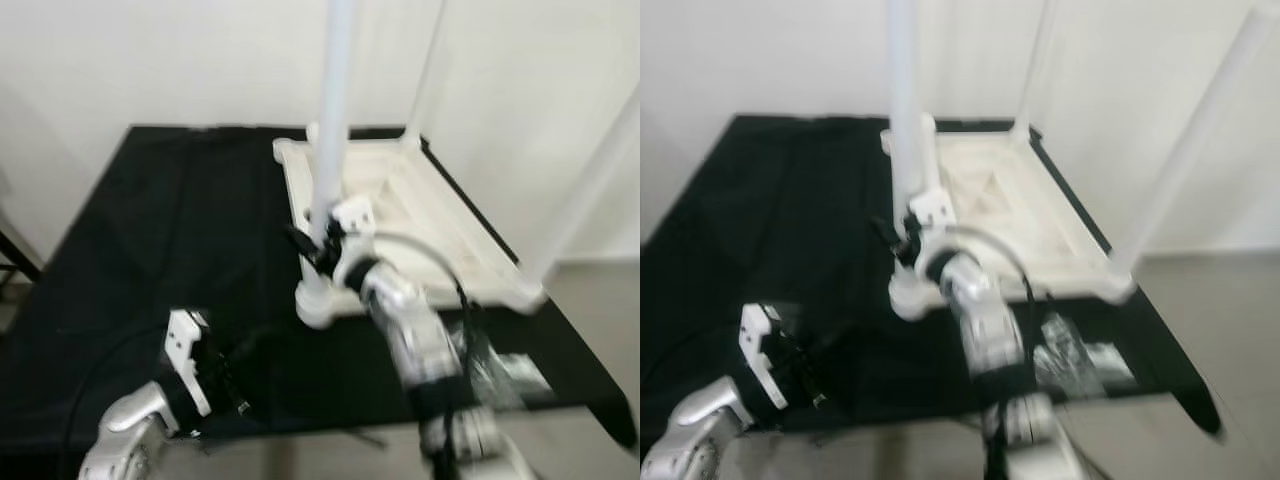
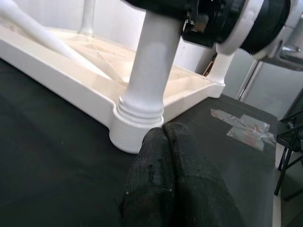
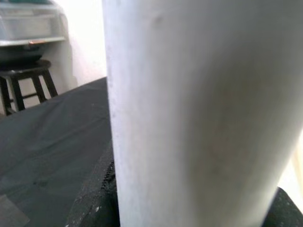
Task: Building children table
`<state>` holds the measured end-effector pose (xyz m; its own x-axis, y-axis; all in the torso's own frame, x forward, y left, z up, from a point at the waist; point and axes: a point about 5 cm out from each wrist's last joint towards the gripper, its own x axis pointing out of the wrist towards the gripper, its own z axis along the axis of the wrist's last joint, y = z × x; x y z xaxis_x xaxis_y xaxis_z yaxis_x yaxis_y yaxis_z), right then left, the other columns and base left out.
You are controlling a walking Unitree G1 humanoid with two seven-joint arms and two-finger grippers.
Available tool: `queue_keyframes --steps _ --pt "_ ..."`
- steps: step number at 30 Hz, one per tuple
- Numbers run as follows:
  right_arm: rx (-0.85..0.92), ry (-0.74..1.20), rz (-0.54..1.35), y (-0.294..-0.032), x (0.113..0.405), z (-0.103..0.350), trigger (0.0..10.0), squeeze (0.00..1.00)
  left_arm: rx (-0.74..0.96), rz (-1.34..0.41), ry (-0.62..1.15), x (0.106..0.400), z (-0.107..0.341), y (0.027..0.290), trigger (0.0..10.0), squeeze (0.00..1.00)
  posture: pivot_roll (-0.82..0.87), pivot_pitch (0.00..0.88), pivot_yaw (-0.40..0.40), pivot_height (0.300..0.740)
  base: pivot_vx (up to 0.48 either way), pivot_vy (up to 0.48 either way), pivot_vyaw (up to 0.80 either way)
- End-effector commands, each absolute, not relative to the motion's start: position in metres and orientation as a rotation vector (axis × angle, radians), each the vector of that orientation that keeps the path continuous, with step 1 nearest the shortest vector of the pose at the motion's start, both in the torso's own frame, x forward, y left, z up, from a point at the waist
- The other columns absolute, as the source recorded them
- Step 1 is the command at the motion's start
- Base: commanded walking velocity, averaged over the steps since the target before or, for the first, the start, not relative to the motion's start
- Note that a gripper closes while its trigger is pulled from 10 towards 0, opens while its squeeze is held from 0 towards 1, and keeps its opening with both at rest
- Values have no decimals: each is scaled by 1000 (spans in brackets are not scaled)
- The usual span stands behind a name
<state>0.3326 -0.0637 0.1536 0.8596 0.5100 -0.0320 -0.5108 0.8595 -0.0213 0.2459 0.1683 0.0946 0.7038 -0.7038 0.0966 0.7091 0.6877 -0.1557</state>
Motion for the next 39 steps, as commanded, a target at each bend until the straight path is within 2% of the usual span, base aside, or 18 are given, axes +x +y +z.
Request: queue_keyframes --steps 1,5,6,9,10,12,15,16,17,18,27,28,30,31,39 --pt "-99 270 486 -73 314 102 0 0 -182 -810 -18 246 93 167 10000 0 28 50 -64 740 0 0 0" --pt "-108 249 555 -63 316 107 0 0 -180 -812 -16 245 92 167 10000 0 32 45 -62 740 0 0 0" --pt "-134 245 581 -57 316 110 2157 0 -176 -810 -16 245 92 167 10000 0 32 45 -62 740 0 0 0" --pt "-151 244 596 -53 315 112 2157 0 -174 -809 -16 245 92 167 10000 0 32 45 -62 740 0 0 0" --pt "-71 187 669 -48 320 130 10000 1000 -176 -814 -13 246 92 166 10000 0 29 39 -49 740 0 0 0" --pt "-30 135 719 -48 323 144 10000 1000 -178 -817 -12 247 92 165 10000 0 28 39 -49 740 0 0 0" --pt "-28 -58 903 -50 326 181 10000 1000 -181 -819 -14 248 93 163 10000 0 29 37 -58 740 0 0 0" --pt "-12 -80 958 -51 324 187 10000 475 -182 -818 -15 249 93 163 10000 0 29 37 -59 740 0 0 0" --pt "-12 -80 958 -51 324 187 10000 475 -182 -818 -15 249 93 163 10000 0 29 37 -59 740 0 0 0" --pt "-15 -91 1026 -55 323 191 10000 0 -181 -817 -18 250 94 162 10000 0 32 36 -63 740 0 0 0" --pt "-130 28 1232 -83 335 175 10000 0 -182 -814 -28 250 95 161 10000 0 28 33 -67 740 0 0 0" --pt "-132 48 1253 -87 340 174 6824 0 -183 -815 -28 250 95 161 10000 0 22 33 -68 740 0 0 0" --pt "-130 58 1265 -89 343 173 6824 0 -184 -815 -28 250 95 161 10000 0 22 33 -68 740 0 0 0" --pt "-120 62 1272 -92 347 176 0 0 -185 -816 -28 249 94 161 10000 0 20 31 -69 740 0 0 0" --pt "-83 61 1288 -97 354 180 0 0 -185 -815 -29 247 94 162 10000 0 25 35 -73 740 0 0 0"
